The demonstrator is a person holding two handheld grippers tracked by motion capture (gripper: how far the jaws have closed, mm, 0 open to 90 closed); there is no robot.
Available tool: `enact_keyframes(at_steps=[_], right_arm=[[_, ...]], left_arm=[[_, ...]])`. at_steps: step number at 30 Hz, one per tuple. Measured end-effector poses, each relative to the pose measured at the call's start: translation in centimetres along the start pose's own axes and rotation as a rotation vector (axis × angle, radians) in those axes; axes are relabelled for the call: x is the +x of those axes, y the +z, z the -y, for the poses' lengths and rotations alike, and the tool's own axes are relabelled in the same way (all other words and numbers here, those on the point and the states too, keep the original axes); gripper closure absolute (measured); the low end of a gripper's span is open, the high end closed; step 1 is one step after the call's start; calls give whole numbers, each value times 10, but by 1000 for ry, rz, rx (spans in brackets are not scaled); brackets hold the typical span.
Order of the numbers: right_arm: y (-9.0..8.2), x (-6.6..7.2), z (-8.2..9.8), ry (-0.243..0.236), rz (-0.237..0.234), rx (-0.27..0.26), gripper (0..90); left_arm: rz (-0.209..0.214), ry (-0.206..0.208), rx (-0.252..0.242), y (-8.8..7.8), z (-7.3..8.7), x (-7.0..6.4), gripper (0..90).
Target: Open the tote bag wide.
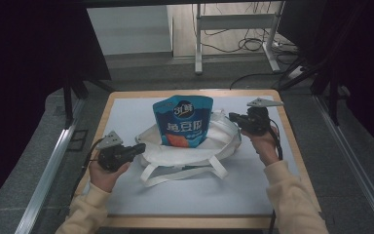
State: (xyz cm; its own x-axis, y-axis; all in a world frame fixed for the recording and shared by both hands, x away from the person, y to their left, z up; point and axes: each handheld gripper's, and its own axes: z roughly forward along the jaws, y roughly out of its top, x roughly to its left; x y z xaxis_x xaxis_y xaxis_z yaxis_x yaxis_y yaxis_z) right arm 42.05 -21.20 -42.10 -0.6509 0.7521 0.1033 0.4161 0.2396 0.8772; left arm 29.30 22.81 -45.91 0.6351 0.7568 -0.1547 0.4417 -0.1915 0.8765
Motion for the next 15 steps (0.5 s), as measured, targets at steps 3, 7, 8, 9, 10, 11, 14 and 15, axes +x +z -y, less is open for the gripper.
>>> enact_keyframes(at_steps=[3,7,8,9,10,11,14,15], right_arm=[[-14,5,4,-26,-10,-11,888],[-30,11,14,-54,-25,-17,887],[-33,12,17,-60,-30,-15,883],[-37,13,20,-61,-36,-16,867],[-40,14,23,-65,-41,-19,840],[-43,15,26,-68,-45,-18,806],[-50,19,38,-78,-39,-19,656],[-53,21,43,-74,-32,-20,591]], left_arm=[[-14,-6,-13,-10,2,3,888],[-30,-22,-21,-20,7,7,888],[-34,-28,-24,-22,8,9,887],[-36,-34,-25,-24,10,10,884],[-37,-39,-24,-26,12,11,876],[-42,-42,-18,-27,13,12,860],[-52,-43,-26,-32,19,13,767],[-60,-44,-25,-32,21,13,691]])
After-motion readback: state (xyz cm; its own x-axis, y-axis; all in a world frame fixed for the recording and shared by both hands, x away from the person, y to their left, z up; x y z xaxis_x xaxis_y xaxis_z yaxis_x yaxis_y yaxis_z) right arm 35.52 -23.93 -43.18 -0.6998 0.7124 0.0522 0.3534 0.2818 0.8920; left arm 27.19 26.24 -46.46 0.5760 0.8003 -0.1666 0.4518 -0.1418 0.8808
